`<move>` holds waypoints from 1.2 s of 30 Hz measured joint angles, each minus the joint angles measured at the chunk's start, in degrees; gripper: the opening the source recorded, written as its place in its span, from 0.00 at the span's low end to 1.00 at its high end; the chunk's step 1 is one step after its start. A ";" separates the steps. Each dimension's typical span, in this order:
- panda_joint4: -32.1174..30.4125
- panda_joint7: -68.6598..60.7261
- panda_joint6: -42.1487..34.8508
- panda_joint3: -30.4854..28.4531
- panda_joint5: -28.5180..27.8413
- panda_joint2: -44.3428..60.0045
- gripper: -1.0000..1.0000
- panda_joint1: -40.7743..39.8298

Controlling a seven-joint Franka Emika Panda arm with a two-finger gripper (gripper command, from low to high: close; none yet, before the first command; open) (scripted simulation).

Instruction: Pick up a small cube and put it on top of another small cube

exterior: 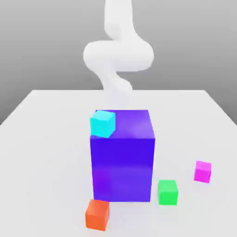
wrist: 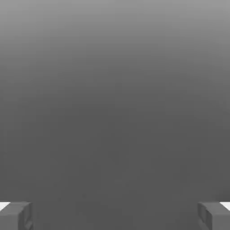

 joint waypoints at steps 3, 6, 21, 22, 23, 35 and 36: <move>-3.49 -4.64 4.10 1.07 1.47 6.71 0.50 4.85; -6.79 -8.86 7.94 2.50 2.66 12.98 0.50 9.23; -22.84 -20.62 27.24 12.78 -3.79 44.28 0.50 26.95; -22.99 -19.71 28.73 12.11 -5.67 46.40 0.50 27.58; -22.85 -18.64 30.29 11.06 -7.44 48.51 0.50 28.39; -21.00 -14.04 38.32 4.14 -13.70 58.76 0.00 34.04; -21.28 -14.45 37.24 4.96 -13.21 57.43 0.00 33.34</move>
